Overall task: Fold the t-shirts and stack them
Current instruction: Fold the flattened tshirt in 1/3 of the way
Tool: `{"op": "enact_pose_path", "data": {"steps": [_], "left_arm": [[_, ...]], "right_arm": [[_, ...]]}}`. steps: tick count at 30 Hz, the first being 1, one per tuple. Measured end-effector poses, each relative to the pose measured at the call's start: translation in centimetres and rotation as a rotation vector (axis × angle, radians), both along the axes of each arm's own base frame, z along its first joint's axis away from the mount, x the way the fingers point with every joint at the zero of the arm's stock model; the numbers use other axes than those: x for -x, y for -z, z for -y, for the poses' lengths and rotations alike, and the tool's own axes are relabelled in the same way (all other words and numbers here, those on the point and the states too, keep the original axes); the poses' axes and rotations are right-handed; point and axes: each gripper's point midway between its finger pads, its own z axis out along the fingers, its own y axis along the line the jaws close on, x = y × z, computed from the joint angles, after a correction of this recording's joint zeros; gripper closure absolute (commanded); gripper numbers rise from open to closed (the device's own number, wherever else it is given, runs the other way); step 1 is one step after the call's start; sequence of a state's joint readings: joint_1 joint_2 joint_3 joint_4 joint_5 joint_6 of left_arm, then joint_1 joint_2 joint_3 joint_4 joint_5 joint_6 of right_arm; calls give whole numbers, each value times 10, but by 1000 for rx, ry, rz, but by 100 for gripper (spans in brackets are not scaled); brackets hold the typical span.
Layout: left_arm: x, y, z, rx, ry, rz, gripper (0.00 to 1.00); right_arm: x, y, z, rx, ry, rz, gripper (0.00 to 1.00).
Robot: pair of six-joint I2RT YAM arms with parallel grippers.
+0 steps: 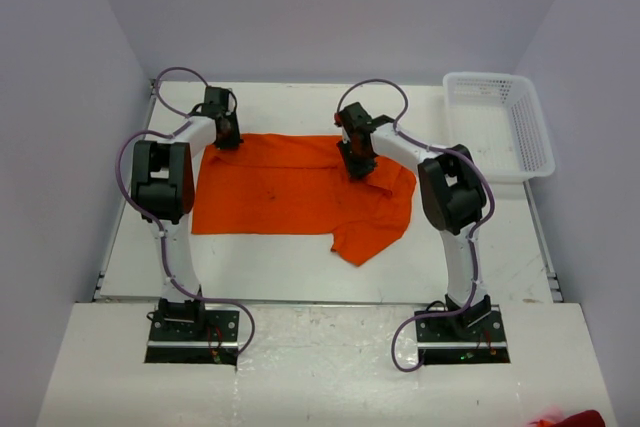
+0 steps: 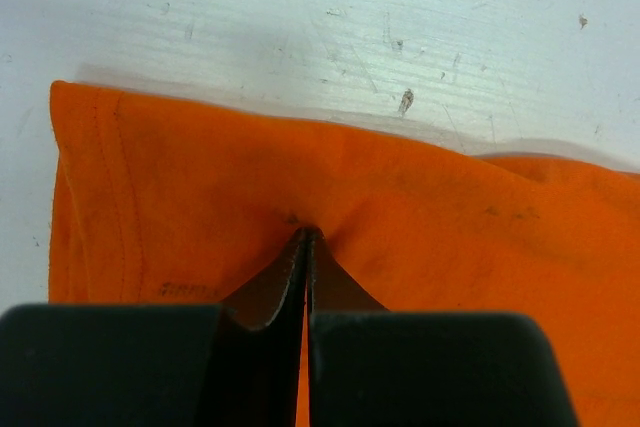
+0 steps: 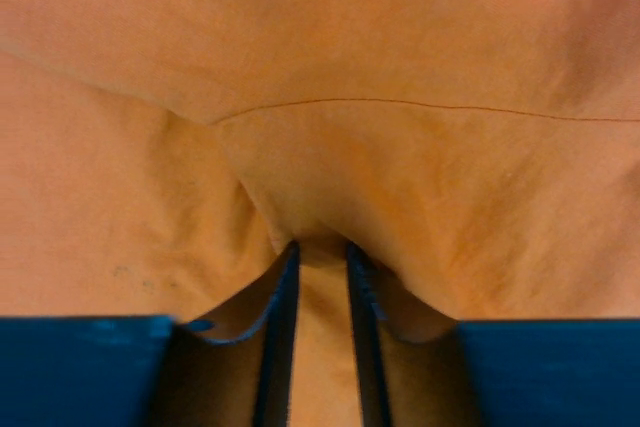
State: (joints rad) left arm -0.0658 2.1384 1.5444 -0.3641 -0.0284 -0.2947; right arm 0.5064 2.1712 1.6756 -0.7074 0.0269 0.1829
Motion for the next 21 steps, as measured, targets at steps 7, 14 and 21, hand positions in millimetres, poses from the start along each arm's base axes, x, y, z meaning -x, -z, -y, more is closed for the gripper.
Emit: {"op": "enact_pose_path", "data": {"steps": [7,14,21], "left_arm": [[0,0,2,10,7,2,100],[0,-1,5,22,15,2,100],[0,-1,6,28,19,2,100]], "right_arm": [[2,0,-6,-21,-5,-4,94],[2,0,-6,-13,-6,0,100],[-1,-2,2,32,5,20,100]]}}
